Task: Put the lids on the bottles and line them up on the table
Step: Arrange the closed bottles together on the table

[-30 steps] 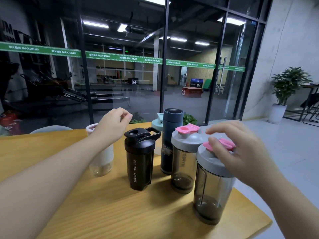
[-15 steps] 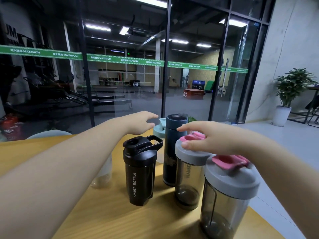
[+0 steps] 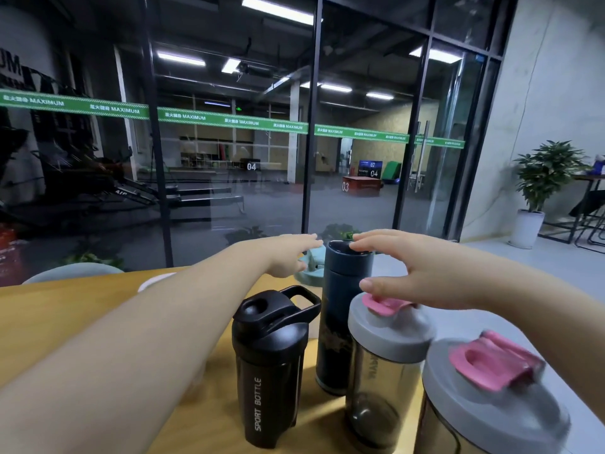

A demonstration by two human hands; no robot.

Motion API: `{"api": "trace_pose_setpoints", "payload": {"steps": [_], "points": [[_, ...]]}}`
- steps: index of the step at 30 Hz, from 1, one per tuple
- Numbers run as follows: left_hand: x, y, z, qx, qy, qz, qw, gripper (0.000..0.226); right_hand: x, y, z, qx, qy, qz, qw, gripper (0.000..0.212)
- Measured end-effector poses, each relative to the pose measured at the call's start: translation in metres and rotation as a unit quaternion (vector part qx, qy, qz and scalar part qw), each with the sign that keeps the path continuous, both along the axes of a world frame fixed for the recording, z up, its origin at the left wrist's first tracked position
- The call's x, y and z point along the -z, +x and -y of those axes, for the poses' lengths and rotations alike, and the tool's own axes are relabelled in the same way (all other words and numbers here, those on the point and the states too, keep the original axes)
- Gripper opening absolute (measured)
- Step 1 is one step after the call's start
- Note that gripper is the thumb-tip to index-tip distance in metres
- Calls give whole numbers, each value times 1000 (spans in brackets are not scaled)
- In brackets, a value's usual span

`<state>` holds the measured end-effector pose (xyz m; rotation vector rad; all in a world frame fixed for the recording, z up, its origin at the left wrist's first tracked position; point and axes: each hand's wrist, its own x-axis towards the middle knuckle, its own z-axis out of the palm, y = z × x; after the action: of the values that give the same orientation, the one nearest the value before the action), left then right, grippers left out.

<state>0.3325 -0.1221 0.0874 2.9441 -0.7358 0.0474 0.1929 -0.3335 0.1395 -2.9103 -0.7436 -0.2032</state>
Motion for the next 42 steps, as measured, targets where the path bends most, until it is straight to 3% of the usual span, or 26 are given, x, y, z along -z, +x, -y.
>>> {"api": "trace_pose_setpoints", "payload": {"steps": [8, 18, 21, 26, 31, 37, 42], "points": [[-5, 20, 0, 22, 41, -1, 999, 63, -5, 9, -6, 15, -24, -13, 1000, 55], [-4, 24, 8, 56, 156, 93, 982, 53, -5, 10, -4, 23, -24, -31, 999, 57], [-2, 28, 8, 62, 138, 117, 982, 55, -4, 11, -3, 23, -17, -32, 999, 57], [-1, 34, 13, 61, 93, 71, 991, 47, -4, 12, -3, 18, -13, -34, 999, 55], [-4, 35, 9, 43, 103, 48, 993, 55, -3, 12, -1, 19, -11, -35, 999, 56], [-1, 36, -3, 19, -21, -9, 1000, 46, -1, 13, 0, 11, 1, -34, 999, 56], [1, 24, -14, -13, -73, 8, 997, 43, -3, 11, -2, 9, 4, -36, 999, 55]]}}
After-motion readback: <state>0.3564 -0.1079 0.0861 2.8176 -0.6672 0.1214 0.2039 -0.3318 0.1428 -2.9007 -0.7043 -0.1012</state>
